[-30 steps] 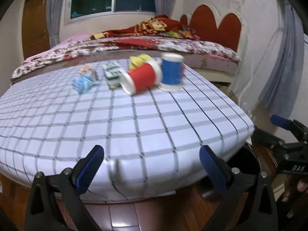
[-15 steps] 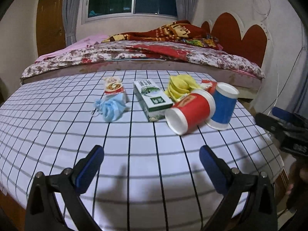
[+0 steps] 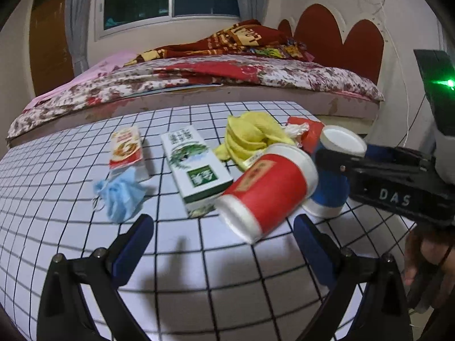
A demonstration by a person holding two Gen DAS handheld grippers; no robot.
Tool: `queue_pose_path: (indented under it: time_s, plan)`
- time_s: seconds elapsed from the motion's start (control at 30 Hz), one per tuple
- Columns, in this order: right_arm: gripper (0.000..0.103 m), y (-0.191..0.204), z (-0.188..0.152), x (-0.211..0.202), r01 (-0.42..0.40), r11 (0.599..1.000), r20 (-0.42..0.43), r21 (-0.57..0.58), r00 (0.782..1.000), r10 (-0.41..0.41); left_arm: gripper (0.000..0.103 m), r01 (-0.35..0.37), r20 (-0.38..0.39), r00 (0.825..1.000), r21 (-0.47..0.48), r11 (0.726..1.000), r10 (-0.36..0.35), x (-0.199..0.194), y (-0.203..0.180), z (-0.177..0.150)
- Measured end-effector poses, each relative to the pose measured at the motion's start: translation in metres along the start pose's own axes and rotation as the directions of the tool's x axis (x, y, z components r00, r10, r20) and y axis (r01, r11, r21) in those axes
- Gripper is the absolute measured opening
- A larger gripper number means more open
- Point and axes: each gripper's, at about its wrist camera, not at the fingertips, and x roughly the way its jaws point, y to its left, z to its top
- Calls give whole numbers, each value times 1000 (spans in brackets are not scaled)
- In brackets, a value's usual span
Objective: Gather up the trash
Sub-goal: 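Grasp the red paper cup with the left tool while the right tool grasps the blue cup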
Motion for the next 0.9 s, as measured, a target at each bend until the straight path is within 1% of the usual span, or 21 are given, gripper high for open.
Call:
queue_pose_path:
  time_s: [0.13,0.2,0.23,0.27,0.3,0.37,0.4,0.43,0.47,0.53,0.57,0.6,0.67,0.7,0.77,0.8,0.9]
  plan:
    - [59,-9,-5,-11,20,1000,20,-7,1000,-20,99,15,-10,1000,24,1000,-14,11,-6,7]
    - [59,-18,-6,-15,28,1000,18,4,999,-28,99,20,-35,999,27,999,-20,20,-8,9]
    - [59,-22,-7,-16,33,999,19,9,999,-33,99,38,-47,998,18,999,-38,23,-8,9]
    - [59,-26,-9,-18,38,999,19,13,999,-39,95,73,-63,995,6,997,-72,25,-9,9]
    - [59,-30,-9,-19,44,999,19,20,999,-44,93,122,-75,990,-10,992,-122,25,-10,7]
    - [59,-39,-11,-23,54,998,22,36,998,-55,91,193,-79,978,-24,981,-195,19,-14,3]
    - [59,-43,-12,-26,57,997,27,46,998,-59,91,203,-62,977,-16,979,-203,13,-17,1]
    - [59,-47,-14,-29,60,997,30,56,998,-61,91,176,-42,984,1,984,-176,8,-20,1]
    - [59,-51,-16,-32,60,996,31,66,998,-63,91,132,-21,991,17,991,-131,4,-21,1]
    - [59,-56,-20,-33,62,995,22,72,998,-64,92,92,7,996,18,996,-92,3,-18,4]
    - [59,-56,-21,-33,63,996,20,69,998,-64,92,76,-3,997,15,997,-76,7,-15,7]
    - [59,-56,-22,-34,65,996,23,63,998,-66,92,76,-14,997,12,997,-76,10,-12,9]
    - [59,-56,-23,-35,65,996,21,60,998,-66,92,115,-36,993,6,993,-115,19,-10,13]
    - [59,-57,-23,-35,64,996,22,64,998,-66,92,147,-55,988,-3,989,-147,23,-10,13]
    - [59,-59,-23,-37,65,995,26,77,997,-67,91,234,-80,969,-21,972,-235,23,-14,11]
    - [59,-59,-23,-38,65,995,28,81,997,-68,91,255,-75,964,-11,967,-255,20,-18,9]
    - [59,-61,-26,-43,70,994,32,83,997,-72,89,234,-49,971,23,972,-232,10,-28,3]
